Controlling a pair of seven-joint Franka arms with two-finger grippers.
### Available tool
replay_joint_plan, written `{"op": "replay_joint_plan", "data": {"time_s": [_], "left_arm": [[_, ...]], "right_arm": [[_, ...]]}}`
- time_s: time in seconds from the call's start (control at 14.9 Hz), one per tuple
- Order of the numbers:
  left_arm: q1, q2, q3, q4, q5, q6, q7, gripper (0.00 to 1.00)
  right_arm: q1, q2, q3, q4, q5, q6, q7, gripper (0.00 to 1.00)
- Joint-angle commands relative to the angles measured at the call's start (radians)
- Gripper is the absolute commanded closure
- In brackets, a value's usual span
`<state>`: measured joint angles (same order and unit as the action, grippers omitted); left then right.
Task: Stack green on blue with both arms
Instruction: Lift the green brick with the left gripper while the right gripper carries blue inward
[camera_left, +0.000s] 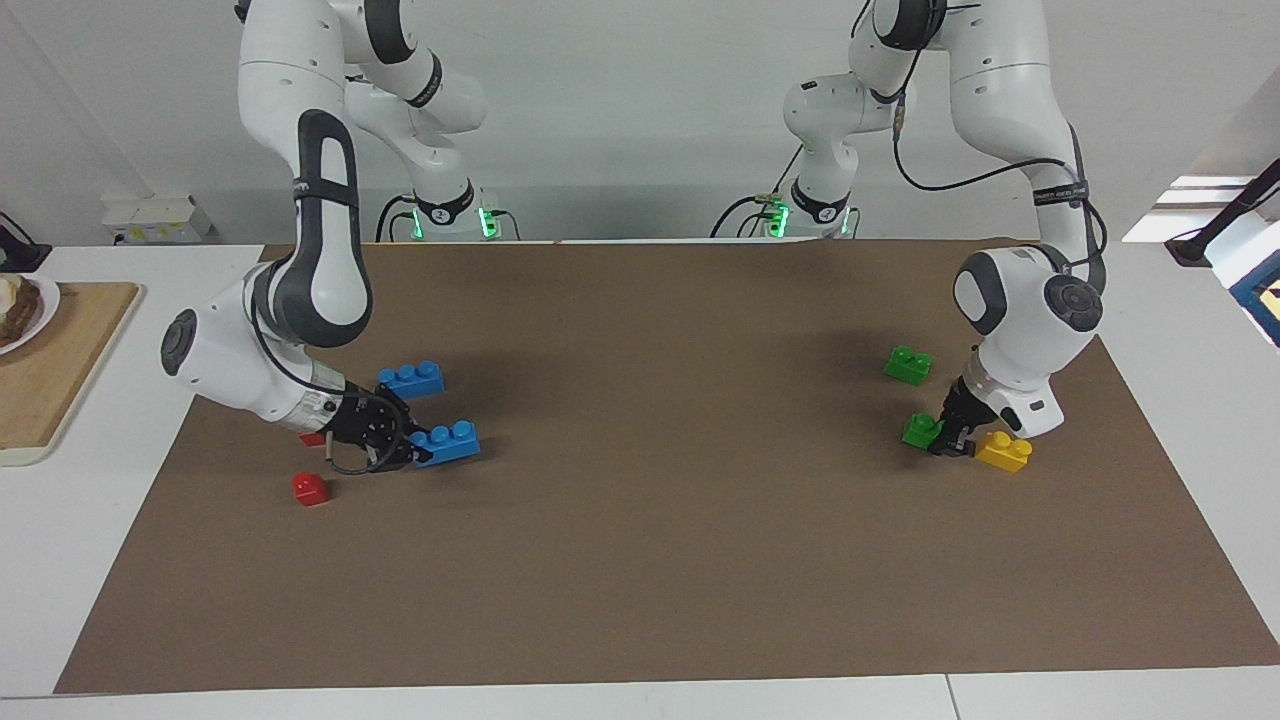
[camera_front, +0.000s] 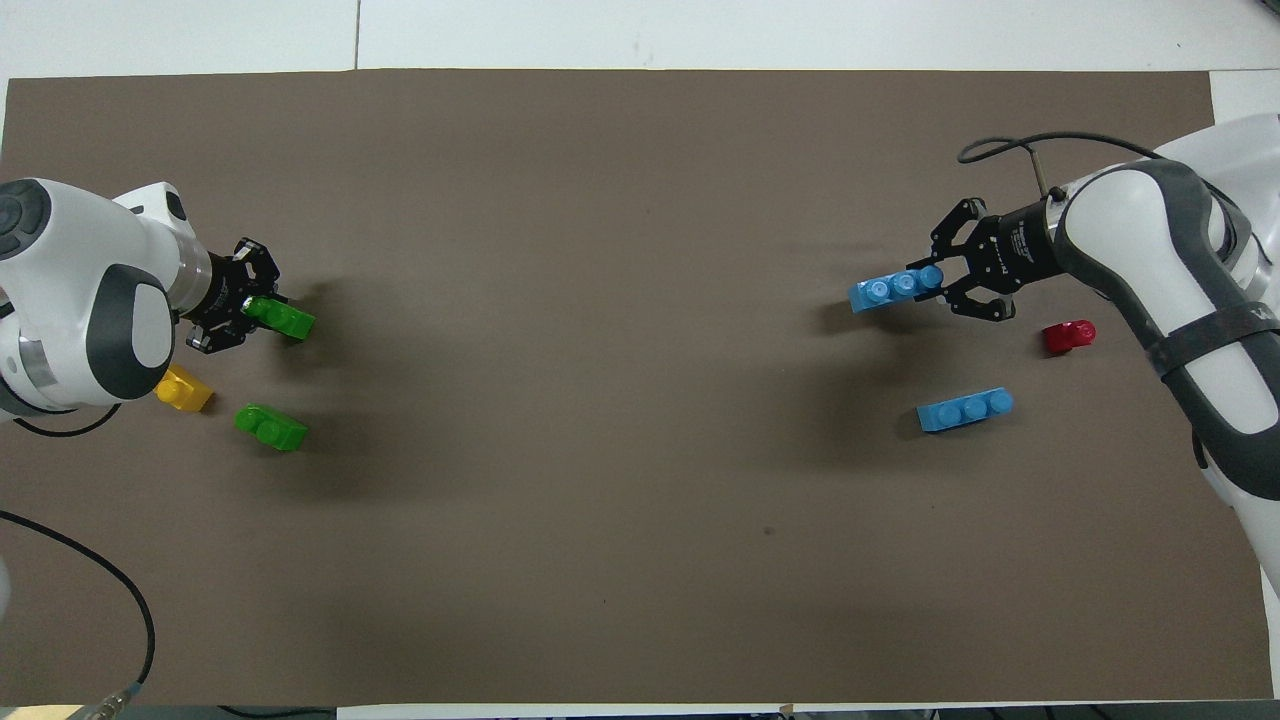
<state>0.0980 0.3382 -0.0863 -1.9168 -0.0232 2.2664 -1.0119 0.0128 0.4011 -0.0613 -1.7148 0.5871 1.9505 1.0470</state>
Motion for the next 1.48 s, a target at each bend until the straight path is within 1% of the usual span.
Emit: {"op": "replay_joint_plan", "data": {"time_s": [0.0, 0.13, 0.2, 0.34, 0.54, 0.74, 0.94, 1.21, 1.41], "left_arm": [[-0.020, -0.057, 0.002, 0.039, -0.009, -0.106, -0.078, 1.00], [-0.049, -0.090, 0.002, 0.059, -0.009, -0.157, -0.163, 1.00], [-0.072, -0.099, 0.002, 0.073, -0.009, -0.183, -0.219, 1.00], [-0.098, -0.113, -0.001, 0.105, -0.009, -0.226, -0.366, 1.00], [-0.162, -0.152, -0.003, 0.107, -0.011, -0.266, -0.477, 1.00], [-0.242, -0.163, -0.006, 0.114, -0.011, -0.271, -0.634, 1.00], [-0.309, -0.162, -0.016, 0.125, -0.011, -0.271, -0.735, 1.00], [-0.409, -0.165, -0.016, 0.117, -0.011, -0.258, -0.867, 1.00], [-0.469, -0.165, -0.016, 0.111, -0.011, -0.225, -0.941, 1.00]], "right_arm": [[0.048, -0.019, 0.038, 0.067, 0.028, -0.030, 0.184, 1.00], [0.113, -0.028, 0.051, 0.076, 0.030, -0.006, 0.296, 1.00], [0.146, -0.031, 0.060, 0.077, 0.031, 0.026, 0.335, 1.00], [0.237, -0.031, 0.072, 0.063, 0.040, 0.134, 0.419, 1.00], [0.346, -0.024, 0.072, 0.040, 0.046, 0.200, 0.453, 1.00], [0.403, -0.010, 0.074, -0.003, 0.097, 0.287, 0.450, 1.00], [0.411, 0.010, 0.074, -0.028, 0.132, 0.326, 0.467, 1.00], [0.424, 0.015, 0.072, -0.084, 0.132, 0.401, 0.516, 1.00], [0.438, 0.036, 0.072, -0.086, 0.132, 0.432, 0.536, 1.00]]}}
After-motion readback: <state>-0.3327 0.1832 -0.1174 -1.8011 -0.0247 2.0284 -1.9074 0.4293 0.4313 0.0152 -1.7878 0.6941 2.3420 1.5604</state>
